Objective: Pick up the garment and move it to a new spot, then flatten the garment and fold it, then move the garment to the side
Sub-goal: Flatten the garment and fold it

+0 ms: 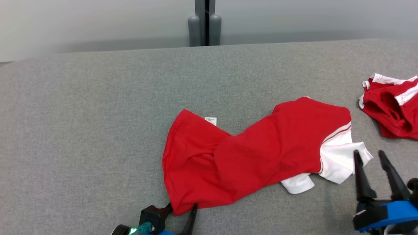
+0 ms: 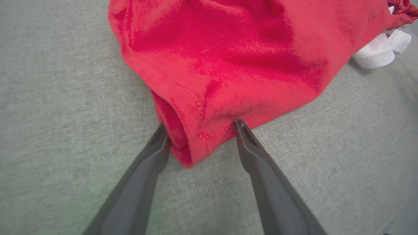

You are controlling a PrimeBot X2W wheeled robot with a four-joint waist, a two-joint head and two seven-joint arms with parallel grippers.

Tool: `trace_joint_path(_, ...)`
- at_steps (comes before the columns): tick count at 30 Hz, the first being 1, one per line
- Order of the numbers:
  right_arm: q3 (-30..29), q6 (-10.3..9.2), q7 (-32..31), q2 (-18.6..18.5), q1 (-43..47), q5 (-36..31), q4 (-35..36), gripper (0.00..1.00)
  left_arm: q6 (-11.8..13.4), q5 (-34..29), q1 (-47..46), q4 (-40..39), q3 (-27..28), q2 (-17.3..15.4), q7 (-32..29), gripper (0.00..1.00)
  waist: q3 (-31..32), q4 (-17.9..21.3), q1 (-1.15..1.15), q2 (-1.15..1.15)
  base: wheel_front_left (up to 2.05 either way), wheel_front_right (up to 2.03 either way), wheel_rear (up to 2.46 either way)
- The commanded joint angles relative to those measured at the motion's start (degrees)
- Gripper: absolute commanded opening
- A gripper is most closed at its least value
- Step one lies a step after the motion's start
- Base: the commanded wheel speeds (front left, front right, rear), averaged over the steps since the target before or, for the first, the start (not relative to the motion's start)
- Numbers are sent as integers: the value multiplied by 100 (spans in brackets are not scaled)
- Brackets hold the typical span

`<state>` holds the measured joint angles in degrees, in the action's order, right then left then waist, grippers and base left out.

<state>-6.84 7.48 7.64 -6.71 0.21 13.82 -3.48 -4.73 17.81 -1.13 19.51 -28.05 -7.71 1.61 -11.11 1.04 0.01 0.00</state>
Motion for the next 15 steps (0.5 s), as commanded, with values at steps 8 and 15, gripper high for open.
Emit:
trace_joint_path(8,-647,3,51,-46,-221,86,-959,100,-127,102,-325,503,-115,-10,94,0,-225,93,-1,0,0,0,0)
trace_joint_path(15,-656,2,104,-275,-861,242,-2020,100,-82,52,-492,538,-101,-100,221,0,-373,42,-1,0,0,0,0)
